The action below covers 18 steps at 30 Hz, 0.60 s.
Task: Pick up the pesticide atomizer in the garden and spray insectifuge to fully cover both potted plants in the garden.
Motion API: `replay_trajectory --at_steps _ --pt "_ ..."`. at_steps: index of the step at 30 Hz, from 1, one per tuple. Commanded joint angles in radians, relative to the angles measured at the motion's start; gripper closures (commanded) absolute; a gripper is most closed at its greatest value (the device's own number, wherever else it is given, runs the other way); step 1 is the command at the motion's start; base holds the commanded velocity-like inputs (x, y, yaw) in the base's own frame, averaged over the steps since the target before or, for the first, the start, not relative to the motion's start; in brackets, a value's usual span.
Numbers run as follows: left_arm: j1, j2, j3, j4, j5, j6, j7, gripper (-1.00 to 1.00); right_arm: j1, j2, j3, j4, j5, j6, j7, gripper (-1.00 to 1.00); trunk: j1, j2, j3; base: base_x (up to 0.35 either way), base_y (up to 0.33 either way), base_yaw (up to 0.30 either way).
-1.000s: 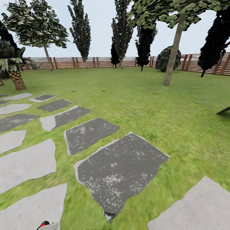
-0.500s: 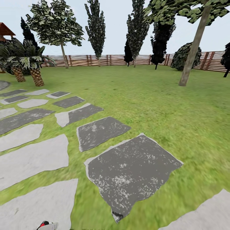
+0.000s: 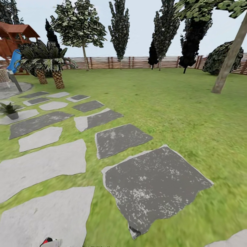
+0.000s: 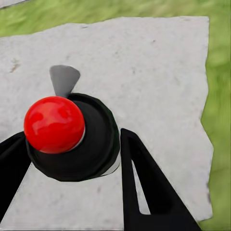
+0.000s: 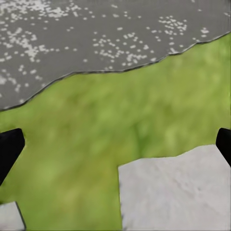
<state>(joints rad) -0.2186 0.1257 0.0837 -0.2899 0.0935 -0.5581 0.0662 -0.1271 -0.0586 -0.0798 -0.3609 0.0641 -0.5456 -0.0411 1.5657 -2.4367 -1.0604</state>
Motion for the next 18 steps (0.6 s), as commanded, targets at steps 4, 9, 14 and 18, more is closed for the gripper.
replay_trajectory --at_steps 4,9,14,18 --pt "-0.001 0.000 -0.002 0.003 0.009 -0.003 -0.002 1.00 0.000 0.000 -0.003 0.000 0.007 -0.003 -0.003 -1.00 0.000 0.000 -0.001 0.000 0.000 0.275" --pt "-0.001 0.000 -0.002 0.004 0.009 -0.003 -0.002 1.00 0.000 0.000 -0.003 0.000 0.007 -0.003 -0.003 -1.00 0.000 0.000 -0.001 0.000 0.000 0.277" --pt "-0.001 0.000 -0.002 0.005 0.008 -0.003 -0.002 1.00 0.000 0.000 -0.004 -0.003 0.006 -0.003 -0.005 -1.00 0.000 0.000 -0.001 0.000 0.000 0.278" --pt "-0.001 0.000 -0.002 0.006 0.008 -0.003 -0.002 1.00 0.000 0.000 -0.004 -0.006 0.005 -0.003 -0.005 -1.00 0.000 0.000 -0.001 0.000 0.000 0.280"
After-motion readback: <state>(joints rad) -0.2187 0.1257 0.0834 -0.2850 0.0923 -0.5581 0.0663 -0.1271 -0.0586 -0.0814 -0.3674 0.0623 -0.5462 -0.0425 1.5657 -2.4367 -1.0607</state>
